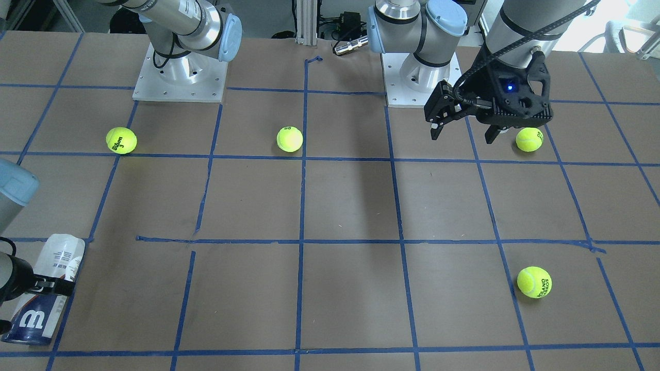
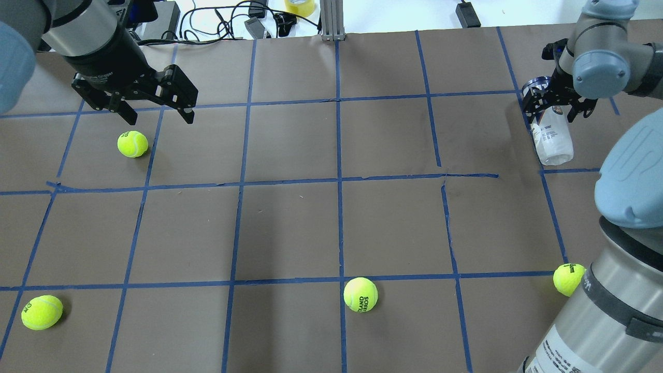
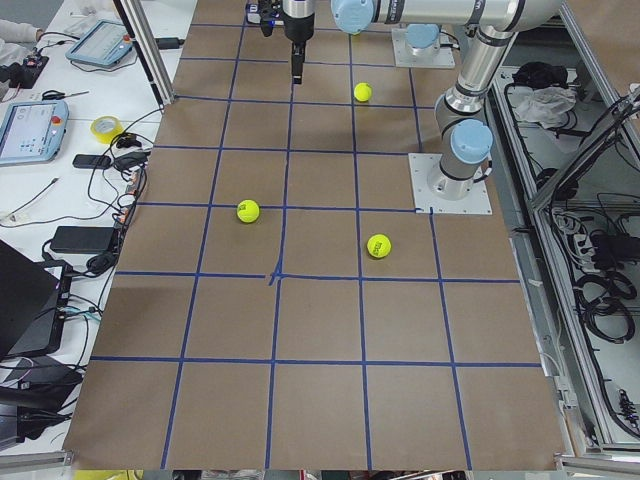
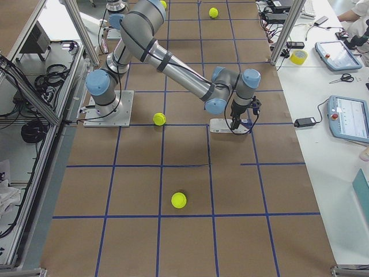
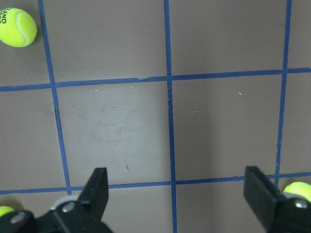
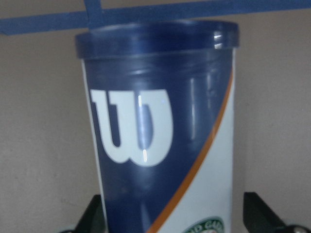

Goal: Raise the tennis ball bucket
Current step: 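Close the right gripper on the can and lift it off the table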

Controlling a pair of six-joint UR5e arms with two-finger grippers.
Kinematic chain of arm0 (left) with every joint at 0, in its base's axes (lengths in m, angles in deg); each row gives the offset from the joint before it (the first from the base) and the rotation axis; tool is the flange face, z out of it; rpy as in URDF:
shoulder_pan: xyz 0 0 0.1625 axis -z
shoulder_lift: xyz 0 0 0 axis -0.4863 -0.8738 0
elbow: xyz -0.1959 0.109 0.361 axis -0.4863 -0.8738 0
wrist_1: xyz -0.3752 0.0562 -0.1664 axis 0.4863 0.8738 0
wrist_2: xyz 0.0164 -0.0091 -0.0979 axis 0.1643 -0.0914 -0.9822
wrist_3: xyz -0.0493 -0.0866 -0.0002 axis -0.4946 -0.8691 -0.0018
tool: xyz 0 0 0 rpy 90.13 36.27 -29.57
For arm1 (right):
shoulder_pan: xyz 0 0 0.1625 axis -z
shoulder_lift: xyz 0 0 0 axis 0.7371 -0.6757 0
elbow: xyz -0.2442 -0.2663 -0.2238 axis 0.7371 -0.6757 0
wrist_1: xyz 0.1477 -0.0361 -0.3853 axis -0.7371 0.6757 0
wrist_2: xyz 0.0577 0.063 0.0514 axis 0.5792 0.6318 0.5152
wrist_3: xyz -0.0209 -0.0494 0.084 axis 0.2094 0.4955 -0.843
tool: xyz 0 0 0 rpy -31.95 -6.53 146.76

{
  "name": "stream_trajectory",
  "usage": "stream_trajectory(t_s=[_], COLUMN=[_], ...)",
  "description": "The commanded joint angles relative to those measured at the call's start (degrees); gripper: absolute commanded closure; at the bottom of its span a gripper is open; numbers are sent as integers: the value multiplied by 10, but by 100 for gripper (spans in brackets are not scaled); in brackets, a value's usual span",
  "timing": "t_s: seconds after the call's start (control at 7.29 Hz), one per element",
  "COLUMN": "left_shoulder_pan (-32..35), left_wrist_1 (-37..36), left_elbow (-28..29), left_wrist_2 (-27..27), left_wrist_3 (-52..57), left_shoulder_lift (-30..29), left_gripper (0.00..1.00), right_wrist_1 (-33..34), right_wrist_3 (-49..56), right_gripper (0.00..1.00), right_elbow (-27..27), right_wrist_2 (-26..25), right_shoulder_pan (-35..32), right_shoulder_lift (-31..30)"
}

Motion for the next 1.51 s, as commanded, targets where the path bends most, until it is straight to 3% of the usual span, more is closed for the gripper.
stream_trajectory(t_s=[0.0,0.27,0.96,1.37], left_shoulder_pan=[0,0,-1,-49], left_wrist_1=[0,0,2,2], left_elbow=[0,0,1,2], left_wrist_2=[0,0,7,0], left_wrist_3=[0,0,1,3], left_shoulder_lift=[0,0,0,1], left_gripper=[0,0,0,0], right_wrist_1=[0,-1,-16,-18], right_wrist_3=[15,23,83,139], right_gripper=[9,30,30,28], right_elbow=[-1,0,-11,-12], right_wrist_2=[-7,-8,0,15], right_shoulder_pan=[1,1,-5,-95], right_shoulder_lift=[6,7,-11,-40])
